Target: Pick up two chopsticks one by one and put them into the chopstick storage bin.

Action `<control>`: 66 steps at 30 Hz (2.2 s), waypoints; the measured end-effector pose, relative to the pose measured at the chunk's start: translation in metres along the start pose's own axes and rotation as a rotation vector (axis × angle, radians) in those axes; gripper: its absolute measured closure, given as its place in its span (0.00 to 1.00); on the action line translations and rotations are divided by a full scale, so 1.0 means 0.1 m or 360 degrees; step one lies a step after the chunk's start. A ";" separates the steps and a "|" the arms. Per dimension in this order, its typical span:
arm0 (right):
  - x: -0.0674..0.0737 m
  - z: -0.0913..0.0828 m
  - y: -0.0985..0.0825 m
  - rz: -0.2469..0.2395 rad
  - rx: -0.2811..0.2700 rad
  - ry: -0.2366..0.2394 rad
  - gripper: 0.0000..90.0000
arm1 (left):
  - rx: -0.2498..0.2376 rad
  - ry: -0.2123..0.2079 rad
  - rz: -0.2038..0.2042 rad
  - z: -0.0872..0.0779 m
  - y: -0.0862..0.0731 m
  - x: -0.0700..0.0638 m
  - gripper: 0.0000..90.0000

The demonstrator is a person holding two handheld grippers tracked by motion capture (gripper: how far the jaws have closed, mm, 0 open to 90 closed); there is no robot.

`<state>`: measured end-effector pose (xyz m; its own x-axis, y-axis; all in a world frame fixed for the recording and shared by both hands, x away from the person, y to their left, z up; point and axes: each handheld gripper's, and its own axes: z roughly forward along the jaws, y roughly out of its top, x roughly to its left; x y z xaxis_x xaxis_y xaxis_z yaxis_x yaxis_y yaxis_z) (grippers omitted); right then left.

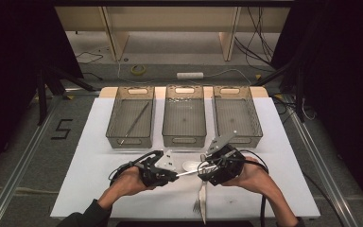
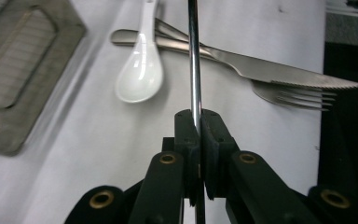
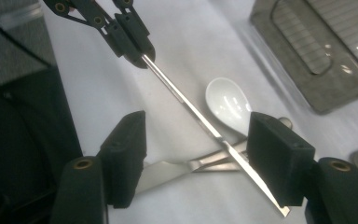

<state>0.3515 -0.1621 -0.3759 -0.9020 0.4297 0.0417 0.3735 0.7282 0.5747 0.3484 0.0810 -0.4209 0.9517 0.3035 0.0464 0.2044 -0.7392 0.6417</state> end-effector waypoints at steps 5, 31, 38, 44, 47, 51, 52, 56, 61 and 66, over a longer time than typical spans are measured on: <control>-0.04 -0.01 -0.07 0.0030 -0.0101 -0.0049 0.36 | -0.0033 0.0080 -0.0101 -0.07 -0.03 0.09 0.95; -0.21 0.00 -0.53 0.0339 -0.0496 -0.0237 0.33 | -0.0275 0.0442 -0.0545 -0.54 -0.19 0.61 0.95; -0.17 0.02 -0.61 0.0347 -0.0486 -0.0235 0.31 | -0.0325 0.0570 -0.0679 -0.69 -0.24 0.88 0.95; -0.11 0.02 -0.65 0.0343 -0.0504 -0.0233 0.30 | -0.0348 0.0645 -0.0775 -0.73 -0.31 1.11 0.95; -0.07 0.03 -0.66 0.0338 -0.0513 -0.0229 0.30 | -0.0348 0.0686 -0.0804 -0.75 -0.32 1.19 0.95; -0.05 0.04 -0.68 0.0350 -0.0528 -0.0221 0.30 | -0.0368 0.0713 -0.0855 -0.75 -0.34 1.34 0.95; -0.05 0.05 -0.68 0.0350 -0.0523 -0.0221 0.30 | -0.0372 0.0723 -0.0869 -0.75 -0.36 1.37 0.95; -0.05 0.08 -0.69 0.0353 -0.0518 -0.0218 0.30 | -0.0385 0.0756 -0.0938 -0.72 -0.44 1.51 0.95; -0.04 0.10 -0.68 0.0346 -0.0514 -0.0204 0.30 | -0.0389 0.0787 -0.0989 -0.70 -0.53 1.62 0.95; -0.04 0.09 -0.68 0.0351 -0.0523 -0.0189 0.30 | -0.0397 0.0806 -0.1072 -0.70 -0.65 1.73 0.95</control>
<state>0.3312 -0.2085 -0.4225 -0.7698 0.6289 0.1094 0.4486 0.4110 0.7936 0.4840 0.2235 -0.4010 0.4183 0.9021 -0.1063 0.5738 -0.1717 0.8008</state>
